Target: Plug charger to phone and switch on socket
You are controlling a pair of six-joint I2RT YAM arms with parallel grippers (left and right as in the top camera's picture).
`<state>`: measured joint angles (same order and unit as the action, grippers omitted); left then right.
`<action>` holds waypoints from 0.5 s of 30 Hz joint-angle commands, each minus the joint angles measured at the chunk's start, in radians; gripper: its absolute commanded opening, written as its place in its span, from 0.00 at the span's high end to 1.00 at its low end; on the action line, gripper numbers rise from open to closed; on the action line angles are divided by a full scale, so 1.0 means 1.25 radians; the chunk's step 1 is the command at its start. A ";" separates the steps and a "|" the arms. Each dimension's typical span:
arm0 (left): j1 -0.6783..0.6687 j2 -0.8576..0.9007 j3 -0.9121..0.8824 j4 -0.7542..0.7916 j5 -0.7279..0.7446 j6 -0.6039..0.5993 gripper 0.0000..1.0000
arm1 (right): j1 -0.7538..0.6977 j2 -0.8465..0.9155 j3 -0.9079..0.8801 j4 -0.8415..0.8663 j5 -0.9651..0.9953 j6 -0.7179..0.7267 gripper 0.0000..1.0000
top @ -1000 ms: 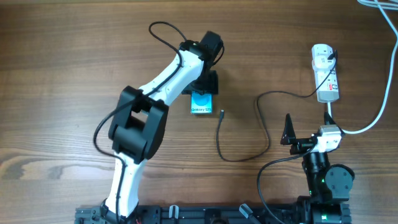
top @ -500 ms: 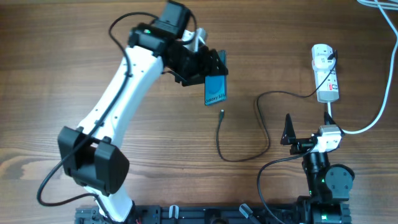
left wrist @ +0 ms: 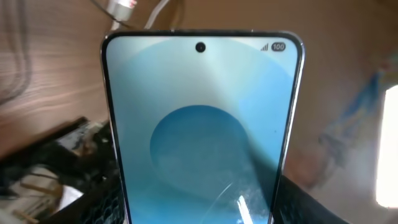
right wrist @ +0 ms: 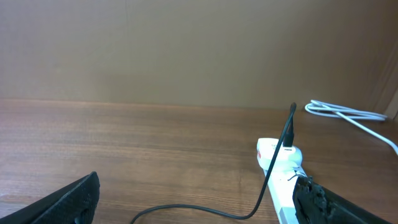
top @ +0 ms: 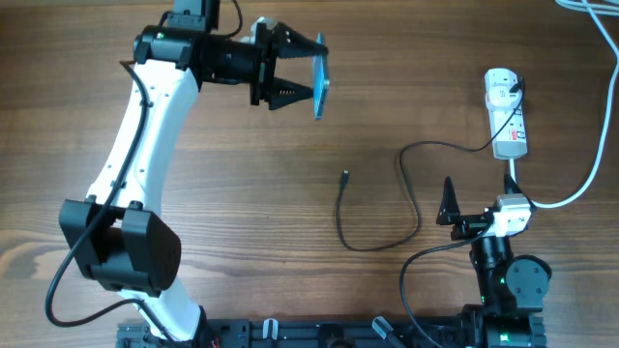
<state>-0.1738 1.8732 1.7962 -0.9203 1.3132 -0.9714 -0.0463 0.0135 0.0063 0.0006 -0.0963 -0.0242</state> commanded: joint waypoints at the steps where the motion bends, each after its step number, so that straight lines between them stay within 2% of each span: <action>1: 0.002 -0.028 0.004 0.025 0.096 -0.118 0.37 | 0.003 -0.005 -0.001 0.003 -0.001 0.000 0.00; 6: 0.002 -0.028 0.004 0.025 0.101 -0.197 0.38 | 0.003 -0.005 -0.001 0.009 -0.048 0.022 0.00; 8: 0.002 -0.028 0.004 0.025 0.101 -0.200 0.38 | 0.003 -0.005 -0.001 0.017 -0.124 0.154 0.00; 11: 0.002 -0.028 0.004 0.025 0.101 -0.199 0.38 | 0.003 -0.005 -0.001 0.020 -0.190 0.483 0.00; 14: 0.002 -0.028 0.004 0.025 0.101 -0.199 0.38 | 0.003 -0.005 -0.001 0.026 -0.262 0.912 0.00; 15: 0.002 -0.028 0.004 0.025 0.101 -0.199 0.39 | 0.003 -0.005 -0.001 0.026 -0.270 1.014 0.00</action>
<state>-0.1738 1.8732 1.7962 -0.8936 1.3869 -1.2106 -0.0463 0.0135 0.0063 0.0242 -0.3088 0.5659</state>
